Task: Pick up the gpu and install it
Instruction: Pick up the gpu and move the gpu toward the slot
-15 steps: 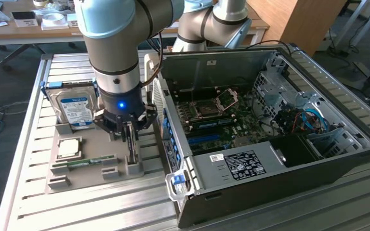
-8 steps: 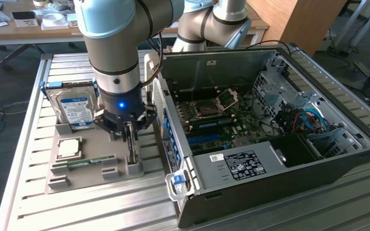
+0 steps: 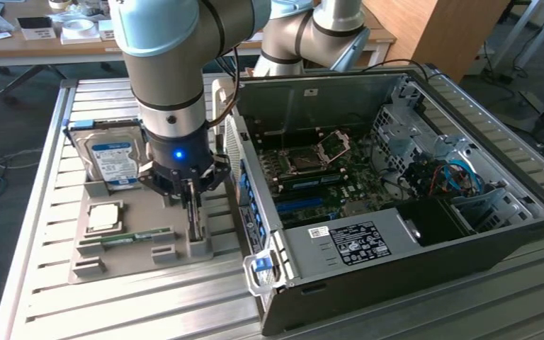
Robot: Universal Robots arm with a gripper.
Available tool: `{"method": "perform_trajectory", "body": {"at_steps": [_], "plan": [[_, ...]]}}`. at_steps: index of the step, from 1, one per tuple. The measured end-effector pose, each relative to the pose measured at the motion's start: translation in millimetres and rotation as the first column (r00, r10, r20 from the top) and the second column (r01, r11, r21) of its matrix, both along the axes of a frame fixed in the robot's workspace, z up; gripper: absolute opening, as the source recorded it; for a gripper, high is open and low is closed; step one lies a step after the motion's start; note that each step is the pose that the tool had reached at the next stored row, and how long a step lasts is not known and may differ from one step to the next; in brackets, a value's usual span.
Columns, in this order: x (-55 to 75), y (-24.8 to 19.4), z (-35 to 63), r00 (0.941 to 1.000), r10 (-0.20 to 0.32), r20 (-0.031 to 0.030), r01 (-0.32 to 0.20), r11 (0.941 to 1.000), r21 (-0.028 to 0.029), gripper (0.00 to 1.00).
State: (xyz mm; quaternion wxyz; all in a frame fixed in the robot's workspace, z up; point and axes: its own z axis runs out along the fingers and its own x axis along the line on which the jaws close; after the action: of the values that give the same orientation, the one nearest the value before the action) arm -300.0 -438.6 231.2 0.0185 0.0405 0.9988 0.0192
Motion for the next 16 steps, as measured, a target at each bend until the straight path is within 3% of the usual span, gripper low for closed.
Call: {"method": "perform_trajectory", "body": {"at_steps": [7, 11, 16], "plan": [[0.0, 0.0, 0.0, 1.0000, 0.000, 0.0000, 0.000, 1.0000, 0.0000, 0.27], [0.0, 0.0, -0.1, 0.9993, 0.036, 0.0001, -0.036, 0.9993, -0.0001, 0.27], [0.0, 0.0, -0.1, 0.9992, 0.040, 0.0000, -0.040, 0.9992, 0.0000, 0.27]]}}
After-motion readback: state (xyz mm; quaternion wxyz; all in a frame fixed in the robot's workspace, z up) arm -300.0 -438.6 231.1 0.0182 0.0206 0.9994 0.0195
